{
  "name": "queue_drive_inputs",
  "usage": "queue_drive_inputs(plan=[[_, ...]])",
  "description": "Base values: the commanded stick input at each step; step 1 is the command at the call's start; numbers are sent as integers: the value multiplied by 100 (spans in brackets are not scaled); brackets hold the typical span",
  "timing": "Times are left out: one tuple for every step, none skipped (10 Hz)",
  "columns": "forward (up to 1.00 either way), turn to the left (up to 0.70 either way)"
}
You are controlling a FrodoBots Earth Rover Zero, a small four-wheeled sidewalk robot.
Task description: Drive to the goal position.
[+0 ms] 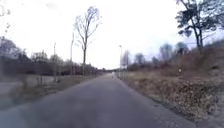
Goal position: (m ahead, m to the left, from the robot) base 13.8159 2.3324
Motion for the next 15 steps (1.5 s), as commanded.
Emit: queue_drive_inputs(plan=[[50,1],[50,1],[50,1],[50,1],[50,1],[50,1],[50,1],[50,1],[50,1],[50,1],[50,1],[50,1],[50,1],[50,1],[50,1]])
